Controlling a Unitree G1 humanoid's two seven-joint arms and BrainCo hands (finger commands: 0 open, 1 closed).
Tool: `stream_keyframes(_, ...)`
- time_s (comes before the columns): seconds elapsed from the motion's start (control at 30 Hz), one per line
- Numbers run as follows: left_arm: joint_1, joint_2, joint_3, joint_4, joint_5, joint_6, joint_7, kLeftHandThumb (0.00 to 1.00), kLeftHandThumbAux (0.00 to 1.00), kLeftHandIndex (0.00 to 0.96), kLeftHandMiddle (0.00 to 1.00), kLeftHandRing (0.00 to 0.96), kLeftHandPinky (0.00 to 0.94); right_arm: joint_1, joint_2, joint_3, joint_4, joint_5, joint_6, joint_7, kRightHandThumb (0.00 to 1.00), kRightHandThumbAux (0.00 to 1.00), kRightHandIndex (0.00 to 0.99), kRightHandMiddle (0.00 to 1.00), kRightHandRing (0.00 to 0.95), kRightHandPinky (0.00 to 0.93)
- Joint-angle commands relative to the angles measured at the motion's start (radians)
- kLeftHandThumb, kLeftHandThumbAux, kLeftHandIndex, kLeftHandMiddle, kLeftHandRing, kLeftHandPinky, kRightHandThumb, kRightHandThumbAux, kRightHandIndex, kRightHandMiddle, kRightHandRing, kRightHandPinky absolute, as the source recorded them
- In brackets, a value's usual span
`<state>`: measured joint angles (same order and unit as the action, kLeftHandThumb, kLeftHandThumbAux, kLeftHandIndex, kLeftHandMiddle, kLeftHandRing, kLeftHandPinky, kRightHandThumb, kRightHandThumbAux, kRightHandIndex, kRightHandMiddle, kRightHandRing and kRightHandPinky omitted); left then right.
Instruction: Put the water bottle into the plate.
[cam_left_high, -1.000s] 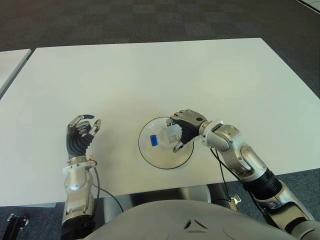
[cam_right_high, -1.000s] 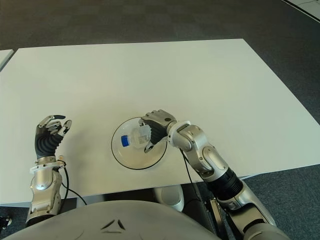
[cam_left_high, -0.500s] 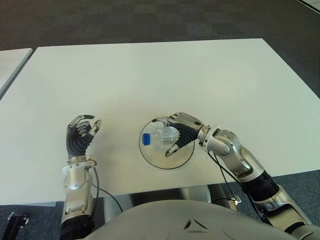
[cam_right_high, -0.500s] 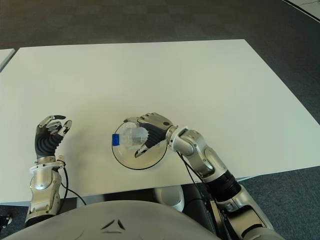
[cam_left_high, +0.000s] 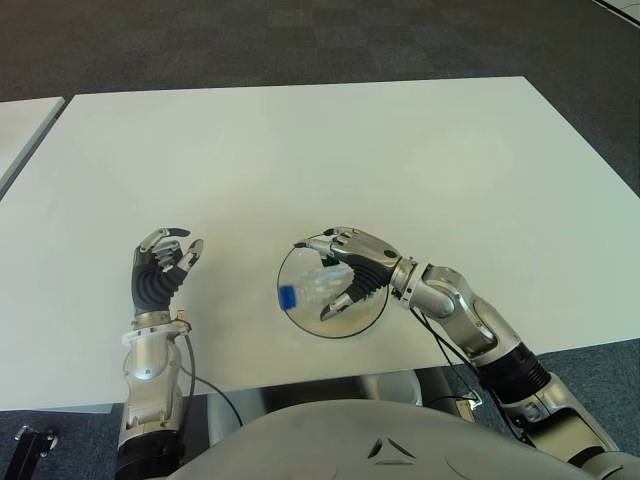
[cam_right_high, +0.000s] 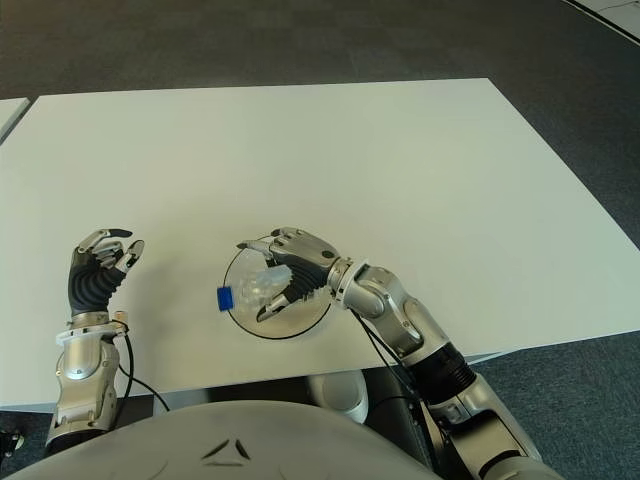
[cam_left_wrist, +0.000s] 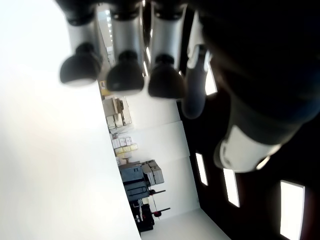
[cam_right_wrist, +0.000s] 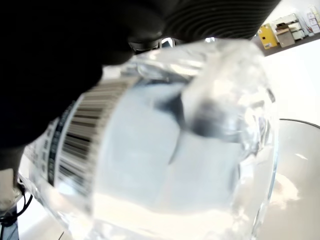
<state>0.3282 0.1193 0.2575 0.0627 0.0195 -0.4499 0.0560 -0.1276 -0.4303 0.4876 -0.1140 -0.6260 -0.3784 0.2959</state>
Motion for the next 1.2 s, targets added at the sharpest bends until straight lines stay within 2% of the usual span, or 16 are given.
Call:
stream_keyframes(0.03, -0.002, 0.007, -0.003, 0.013, -0.003, 0.006, -0.01, 0.702, 0.715, 0.439, 0.857, 0.849, 0.842, 0.003, 0.007, 0.013, 0.021, -0.03, -0.026, -0.023, 0.405, 0.275, 0.0, 0.0, 0.0, 0.0)
stream_keyframes(0.3, -0.001, 0.007, -0.003, 0.012, -0.002, 0.001, -0.009, 0.702, 0.714, 0.44, 0.857, 0.85, 0.848, 0.002, 0.016, 0.019, 0.029, -0.084, -0.051, -0.07, 0.383, 0.206, 0.0, 0.0, 0.0, 0.0)
stream_keyframes(0.7, 0.003, 0.004, -0.003, 0.003, 0.006, 0.007, -0.001, 0.703, 0.714, 0.44, 0.862, 0.852, 0.84, -0.006, 0.034, 0.02, 0.063, -0.149, -0.109, -0.185, 0.368, 0.177, 0.0, 0.0, 0.0, 0.0)
stream_keyframes(1.2, 0.001, 0.004, -0.002, 0.008, 0.012, 0.007, 0.001, 0.702, 0.715, 0.439, 0.865, 0.854, 0.84, -0.014, 0.042, 0.011, 0.077, -0.156, -0.117, -0.223, 0.3, 0.172, 0.0, 0.0, 0.0, 0.0)
